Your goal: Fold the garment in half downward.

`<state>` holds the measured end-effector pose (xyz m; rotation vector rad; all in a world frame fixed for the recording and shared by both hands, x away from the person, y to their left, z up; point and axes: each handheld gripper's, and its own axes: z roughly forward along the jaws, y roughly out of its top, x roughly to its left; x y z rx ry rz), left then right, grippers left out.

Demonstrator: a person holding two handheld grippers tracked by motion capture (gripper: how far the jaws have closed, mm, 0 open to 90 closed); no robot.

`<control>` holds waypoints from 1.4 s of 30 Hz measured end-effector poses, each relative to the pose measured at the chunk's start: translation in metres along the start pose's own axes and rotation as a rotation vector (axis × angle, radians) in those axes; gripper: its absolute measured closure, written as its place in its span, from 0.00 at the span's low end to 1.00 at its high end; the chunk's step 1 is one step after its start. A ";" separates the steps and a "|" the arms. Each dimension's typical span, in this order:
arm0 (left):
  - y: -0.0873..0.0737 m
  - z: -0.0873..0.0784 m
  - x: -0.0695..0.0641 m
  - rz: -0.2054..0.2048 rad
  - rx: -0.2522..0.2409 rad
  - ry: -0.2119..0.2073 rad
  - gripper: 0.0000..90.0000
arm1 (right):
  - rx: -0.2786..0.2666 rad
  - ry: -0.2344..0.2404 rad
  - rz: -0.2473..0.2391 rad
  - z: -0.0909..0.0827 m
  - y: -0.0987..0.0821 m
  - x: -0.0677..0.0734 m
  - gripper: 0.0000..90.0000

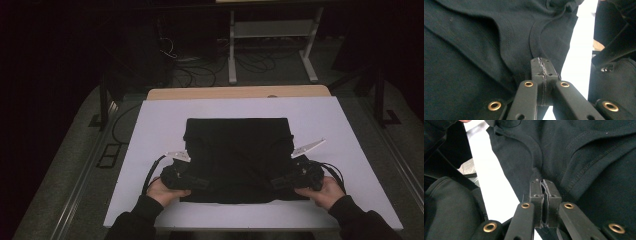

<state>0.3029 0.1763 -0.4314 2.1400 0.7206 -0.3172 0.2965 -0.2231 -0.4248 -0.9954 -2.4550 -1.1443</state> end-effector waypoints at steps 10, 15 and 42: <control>-0.007 0.000 -0.005 0.020 0.057 -0.052 0.99 | 0.048 0.026 0.007 0.002 -0.007 0.002 0.95; -0.011 0.001 -0.007 0.009 0.071 -0.067 0.99 | 0.062 0.038 0.011 0.002 -0.010 0.002 0.95; -0.017 -0.012 -0.013 0.048 0.042 -0.036 0.90 | 0.049 0.024 0.004 -0.002 -0.014 0.009 0.80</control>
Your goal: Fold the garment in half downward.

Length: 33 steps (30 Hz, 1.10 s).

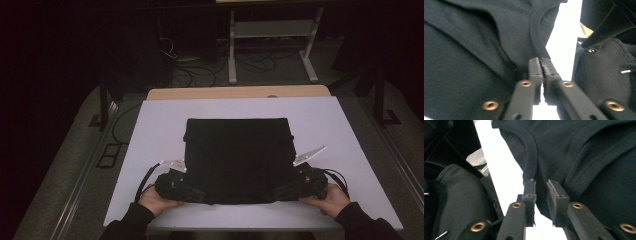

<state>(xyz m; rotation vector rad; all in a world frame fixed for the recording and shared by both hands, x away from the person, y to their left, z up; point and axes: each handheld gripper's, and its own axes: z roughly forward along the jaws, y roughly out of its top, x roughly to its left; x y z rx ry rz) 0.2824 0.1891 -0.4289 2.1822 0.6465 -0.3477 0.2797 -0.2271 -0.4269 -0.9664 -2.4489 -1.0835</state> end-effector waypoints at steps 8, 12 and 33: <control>-0.001 -0.007 -0.003 0.022 -0.056 0.108 0.63 | -0.056 -0.063 -0.029 -0.009 0.002 0.004 0.54; -0.001 -0.008 -0.004 0.006 -0.077 0.118 0.49 | -0.070 -0.080 -0.027 -0.010 0.004 0.005 0.45; -0.007 -0.038 -0.001 -0.015 -0.238 0.248 0.12 | -0.182 -0.229 -0.089 -0.021 0.041 0.013 0.00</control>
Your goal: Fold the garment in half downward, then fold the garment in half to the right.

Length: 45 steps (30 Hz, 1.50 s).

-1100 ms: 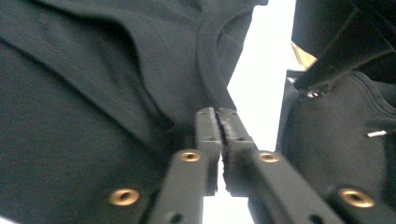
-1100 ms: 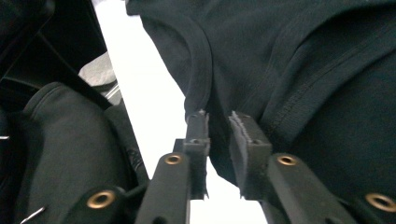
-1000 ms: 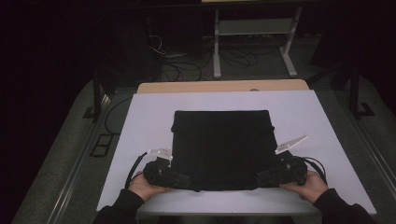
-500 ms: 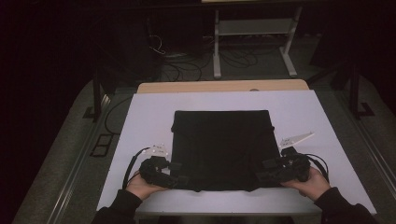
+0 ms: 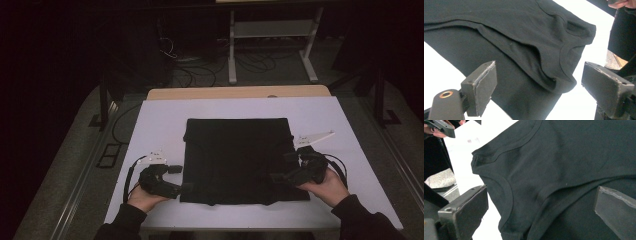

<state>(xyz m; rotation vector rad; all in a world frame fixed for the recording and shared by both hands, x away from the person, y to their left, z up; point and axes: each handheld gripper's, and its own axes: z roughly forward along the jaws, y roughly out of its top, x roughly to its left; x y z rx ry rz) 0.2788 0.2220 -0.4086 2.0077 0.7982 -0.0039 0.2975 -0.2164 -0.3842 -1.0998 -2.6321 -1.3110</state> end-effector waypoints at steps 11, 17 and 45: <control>-0.002 -0.003 0.002 0.006 0.006 0.055 0.00 | -0.022 -0.006 -0.042 0.008 0.024 0.000 0.00; -0.004 -0.007 0.004 0.013 -0.009 0.074 0.00 | -0.031 -0.009 -0.056 0.015 0.038 -0.002 0.00; -0.016 -0.020 0.011 0.026 -0.018 0.157 0.00 | -0.019 -0.026 -0.130 0.039 0.106 -0.007 0.00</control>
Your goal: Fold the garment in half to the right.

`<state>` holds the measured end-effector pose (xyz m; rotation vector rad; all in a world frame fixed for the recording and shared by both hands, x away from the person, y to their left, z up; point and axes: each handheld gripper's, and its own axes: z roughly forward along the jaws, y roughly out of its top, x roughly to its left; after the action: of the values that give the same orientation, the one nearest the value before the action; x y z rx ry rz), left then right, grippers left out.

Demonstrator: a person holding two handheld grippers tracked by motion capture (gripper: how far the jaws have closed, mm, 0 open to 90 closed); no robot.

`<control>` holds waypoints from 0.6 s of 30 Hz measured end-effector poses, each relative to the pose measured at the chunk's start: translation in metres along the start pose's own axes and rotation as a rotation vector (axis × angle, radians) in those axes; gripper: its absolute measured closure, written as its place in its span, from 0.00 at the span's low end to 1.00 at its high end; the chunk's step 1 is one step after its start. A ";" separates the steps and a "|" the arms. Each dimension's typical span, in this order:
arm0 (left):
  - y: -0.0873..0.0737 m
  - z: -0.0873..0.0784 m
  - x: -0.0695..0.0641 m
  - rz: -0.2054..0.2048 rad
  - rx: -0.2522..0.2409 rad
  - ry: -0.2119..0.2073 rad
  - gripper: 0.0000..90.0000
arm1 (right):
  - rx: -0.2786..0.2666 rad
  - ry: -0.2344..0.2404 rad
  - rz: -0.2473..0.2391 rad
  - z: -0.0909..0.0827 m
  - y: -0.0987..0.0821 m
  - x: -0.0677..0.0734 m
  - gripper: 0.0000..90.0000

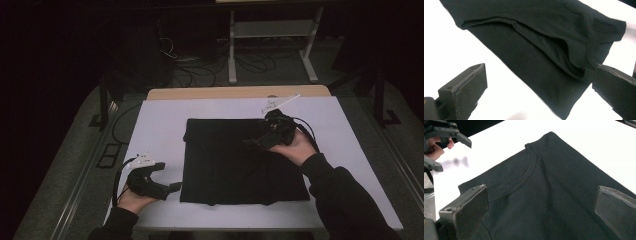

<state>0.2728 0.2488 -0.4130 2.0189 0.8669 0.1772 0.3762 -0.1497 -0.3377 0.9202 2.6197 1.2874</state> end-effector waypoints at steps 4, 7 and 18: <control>-0.003 0.001 -0.001 0.016 0.013 0.015 0.00 | 0.003 0.005 -0.010 0.006 0.010 0.000 0.00; -0.006 0.003 -0.001 0.027 0.033 0.024 0.00 | 0.008 0.006 -0.019 0.012 0.018 0.000 0.00; -0.014 0.011 -0.007 0.064 0.096 0.012 0.00 | 0.021 0.020 -0.037 0.038 0.040 -0.001 0.00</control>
<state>0.2652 0.2417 -0.4287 2.1390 0.8323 0.1867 0.4085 -0.1054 -0.3320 0.8618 2.6571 1.2696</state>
